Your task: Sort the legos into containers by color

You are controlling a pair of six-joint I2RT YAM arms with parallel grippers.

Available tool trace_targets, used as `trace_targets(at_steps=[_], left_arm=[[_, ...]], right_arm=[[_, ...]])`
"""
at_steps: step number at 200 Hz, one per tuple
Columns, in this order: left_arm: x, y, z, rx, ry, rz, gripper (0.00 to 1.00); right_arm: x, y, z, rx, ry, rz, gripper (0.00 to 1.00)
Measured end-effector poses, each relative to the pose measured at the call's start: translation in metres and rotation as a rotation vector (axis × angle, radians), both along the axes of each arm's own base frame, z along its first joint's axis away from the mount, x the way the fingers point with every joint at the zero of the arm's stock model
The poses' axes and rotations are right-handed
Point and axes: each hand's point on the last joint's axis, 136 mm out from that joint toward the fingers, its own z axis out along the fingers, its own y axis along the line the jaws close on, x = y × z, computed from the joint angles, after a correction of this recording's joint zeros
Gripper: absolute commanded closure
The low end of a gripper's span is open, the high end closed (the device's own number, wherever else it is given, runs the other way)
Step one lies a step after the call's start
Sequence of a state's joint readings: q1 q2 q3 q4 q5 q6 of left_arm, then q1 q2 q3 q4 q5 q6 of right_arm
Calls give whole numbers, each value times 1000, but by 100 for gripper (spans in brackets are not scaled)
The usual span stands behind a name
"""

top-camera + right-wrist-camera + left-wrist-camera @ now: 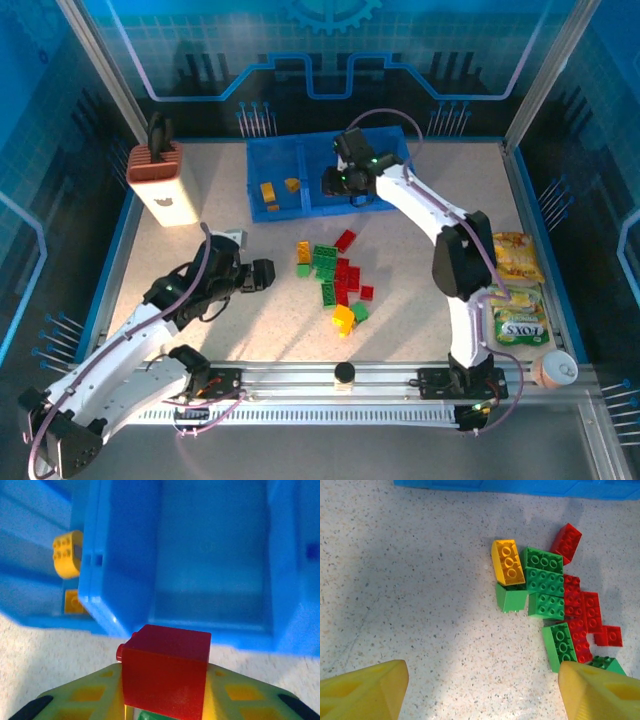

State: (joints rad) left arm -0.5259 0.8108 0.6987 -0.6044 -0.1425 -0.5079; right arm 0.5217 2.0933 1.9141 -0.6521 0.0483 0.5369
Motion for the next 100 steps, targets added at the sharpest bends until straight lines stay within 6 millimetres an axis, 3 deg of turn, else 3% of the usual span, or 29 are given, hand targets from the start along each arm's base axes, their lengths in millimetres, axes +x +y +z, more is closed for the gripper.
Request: trace_targets(at_steps=[31, 44, 68, 100], left_arm=[[-7, -2, 2, -16, 3, -7, 21], [-9, -3, 3, -24, 2, -8, 21], [-11, -5, 3, -31, 5, -10, 21], [-10, -6, -7, -10, 42, -10, 21]], right_arm=[[30, 15, -11, 2, -4, 7, 61], [35, 18, -14, -1, 0, 8, 54], [33, 16, -20, -19, 19, 10, 38], [32, 15, -20, -24, 19, 16, 33]])
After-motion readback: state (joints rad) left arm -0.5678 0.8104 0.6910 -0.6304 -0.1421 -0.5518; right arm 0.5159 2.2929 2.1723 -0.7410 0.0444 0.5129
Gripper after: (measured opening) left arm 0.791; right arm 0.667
